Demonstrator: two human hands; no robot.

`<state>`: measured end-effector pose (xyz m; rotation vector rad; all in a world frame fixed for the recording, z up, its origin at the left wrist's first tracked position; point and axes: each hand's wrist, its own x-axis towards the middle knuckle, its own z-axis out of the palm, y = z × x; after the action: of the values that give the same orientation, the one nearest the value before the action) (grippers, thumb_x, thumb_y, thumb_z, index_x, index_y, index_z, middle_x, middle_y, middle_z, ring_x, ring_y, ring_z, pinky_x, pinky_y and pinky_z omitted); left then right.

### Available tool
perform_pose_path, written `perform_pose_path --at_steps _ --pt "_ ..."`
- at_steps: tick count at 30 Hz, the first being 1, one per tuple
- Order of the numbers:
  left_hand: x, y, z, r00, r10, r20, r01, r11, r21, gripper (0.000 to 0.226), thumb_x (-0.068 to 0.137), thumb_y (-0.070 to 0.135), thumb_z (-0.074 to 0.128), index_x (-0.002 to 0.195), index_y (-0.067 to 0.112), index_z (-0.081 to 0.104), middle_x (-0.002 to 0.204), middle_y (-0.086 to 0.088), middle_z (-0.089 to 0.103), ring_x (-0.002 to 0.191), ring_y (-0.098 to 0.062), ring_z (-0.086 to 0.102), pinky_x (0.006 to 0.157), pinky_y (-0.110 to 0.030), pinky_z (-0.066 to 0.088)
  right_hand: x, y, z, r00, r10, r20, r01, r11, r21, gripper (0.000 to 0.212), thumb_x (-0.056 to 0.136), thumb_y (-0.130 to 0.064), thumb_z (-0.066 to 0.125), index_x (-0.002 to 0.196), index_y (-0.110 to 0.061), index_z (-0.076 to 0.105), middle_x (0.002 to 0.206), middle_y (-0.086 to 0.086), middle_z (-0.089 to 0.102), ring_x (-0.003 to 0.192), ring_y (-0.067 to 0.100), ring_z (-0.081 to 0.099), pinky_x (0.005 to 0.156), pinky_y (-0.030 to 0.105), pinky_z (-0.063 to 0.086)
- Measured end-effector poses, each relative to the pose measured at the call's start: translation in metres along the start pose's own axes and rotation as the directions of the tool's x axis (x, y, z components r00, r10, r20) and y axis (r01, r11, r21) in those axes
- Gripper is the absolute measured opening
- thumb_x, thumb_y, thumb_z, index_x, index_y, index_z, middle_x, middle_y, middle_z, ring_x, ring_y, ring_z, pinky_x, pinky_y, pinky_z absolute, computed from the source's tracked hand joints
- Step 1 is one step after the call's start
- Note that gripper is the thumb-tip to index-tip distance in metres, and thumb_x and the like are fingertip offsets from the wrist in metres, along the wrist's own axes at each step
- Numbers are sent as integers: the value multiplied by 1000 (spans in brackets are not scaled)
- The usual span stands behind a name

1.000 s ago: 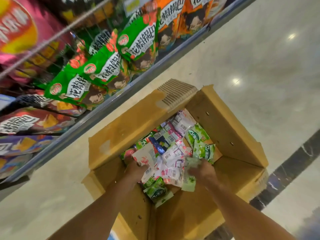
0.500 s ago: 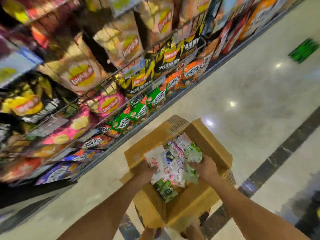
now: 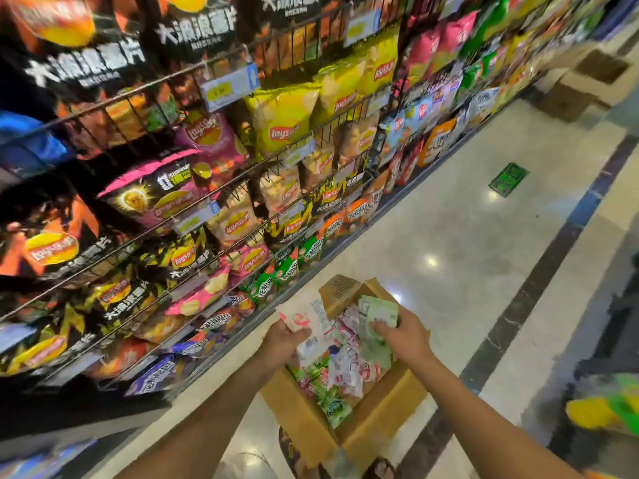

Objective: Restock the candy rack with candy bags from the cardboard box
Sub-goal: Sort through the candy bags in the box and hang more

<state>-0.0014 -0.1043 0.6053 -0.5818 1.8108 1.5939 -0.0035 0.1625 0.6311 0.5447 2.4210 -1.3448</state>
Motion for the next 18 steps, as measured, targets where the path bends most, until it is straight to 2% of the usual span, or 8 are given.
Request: perform_pose_path --at_steps 2,5,7,9,11,13,18 --pt "-23 7 -6 999 35 0 -35 999 1 14 103 21 65 115 27 67 120 -6 75 105 -24 72 79 -42 63 -15 -10 -3 1000 -28 4 28 1000 7 18 91 -18 75 108 -16 68 87 -12 70 76 0 67 53 8 44" --pt "-56 13 -13 997 79 -16 -79 997 12 11 103 23 65 112 28 66 121 -3 74 105 -18 70 85 -39 60 -36 -24 -8 995 -99 2 99 995 7 22 91 -17 75 111 -21 67 91 -13 70 80 -2 64 57 7 44" --pt "-77 11 -17 993 112 -39 -111 993 28 14 103 25 65 116 24 65 122 -3 73 108 -19 70 89 -43 61 -49 -32 -10 989 -146 -4 146 989 21 23 90 -16 76 110 -21 66 92 -11 70 84 6 68 64 16 51" --pt "-97 7 -21 987 139 -81 -135 989 55 18 102 24 67 118 19 64 122 -10 72 110 -27 71 91 -50 61 -62 -36 -10 987 -160 -7 160 987 26 19 89 -19 78 105 -22 67 92 -10 72 87 16 72 72 31 58" --pt "-120 0 -25 977 172 -127 -167 985 47 13 101 21 68 113 18 64 119 -16 72 103 -31 71 86 -50 61 -79 -40 -10 983 -185 4 184 982 48 14 89 -21 78 101 -21 70 91 -5 76 85 20 74 76 43 62" --pt "-144 -9 -27 964 217 -154 -214 976 36 6 101 20 68 106 19 65 113 -16 72 94 -26 69 80 -44 61 -96 -43 -8 974 -224 15 222 972 71 12 89 -22 77 99 -23 72 91 -1 78 84 22 75 78 52 62" --pt "-211 -43 -33 940 254 -229 -276 959 -67 5 102 20 66 102 24 62 107 -4 70 90 -19 66 69 -33 59 -151 -62 -1 946 -315 77 309 947 82 14 89 -14 78 101 -18 73 97 1 78 88 22 74 81 47 61"
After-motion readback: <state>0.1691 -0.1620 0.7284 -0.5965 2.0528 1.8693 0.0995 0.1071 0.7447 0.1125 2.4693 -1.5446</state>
